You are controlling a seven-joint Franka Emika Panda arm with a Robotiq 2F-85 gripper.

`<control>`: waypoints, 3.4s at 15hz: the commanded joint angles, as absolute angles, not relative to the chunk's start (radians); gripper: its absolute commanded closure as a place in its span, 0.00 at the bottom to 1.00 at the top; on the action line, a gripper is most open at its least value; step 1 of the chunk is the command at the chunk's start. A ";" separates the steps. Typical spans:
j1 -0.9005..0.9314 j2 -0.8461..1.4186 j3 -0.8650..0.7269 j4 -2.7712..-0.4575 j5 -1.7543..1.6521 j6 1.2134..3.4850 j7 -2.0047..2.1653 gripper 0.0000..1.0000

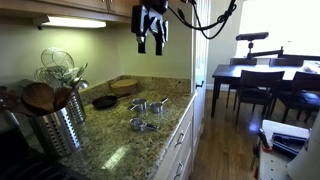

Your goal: Put the measuring cups one inside the other

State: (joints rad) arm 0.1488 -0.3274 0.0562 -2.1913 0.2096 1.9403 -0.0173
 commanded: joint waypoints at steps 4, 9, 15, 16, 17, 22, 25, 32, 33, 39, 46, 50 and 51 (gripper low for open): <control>0.136 -0.327 0.067 -2.188 0.213 1.936 -0.020 0.00; 0.136 -0.327 0.067 -2.188 0.213 1.936 -0.020 0.00; 0.136 -0.327 0.067 -2.188 0.213 1.936 -0.020 0.00; 0.137 -0.317 0.065 -2.187 0.222 1.942 -0.020 0.00; 0.138 -0.312 0.066 -2.188 0.222 1.948 -0.025 0.00; 0.133 -0.244 0.074 -2.184 0.210 2.016 -0.010 0.00; 0.129 -0.199 0.079 -2.191 0.197 2.098 0.001 0.00; 0.128 -0.090 0.085 -2.217 0.167 2.308 0.016 0.00; 0.128 -0.076 0.086 -2.216 0.161 2.328 0.017 0.00; 0.116 0.050 0.073 -2.216 0.107 2.466 0.033 0.00; 0.099 0.243 0.056 -2.153 0.082 2.552 0.066 0.00; 0.099 0.323 0.055 -2.099 0.088 2.558 0.072 0.00; 0.099 0.337 0.055 -2.086 0.089 2.556 0.075 0.00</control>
State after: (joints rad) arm 0.1025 0.2908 0.0565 -2.1306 0.1061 2.5436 0.0389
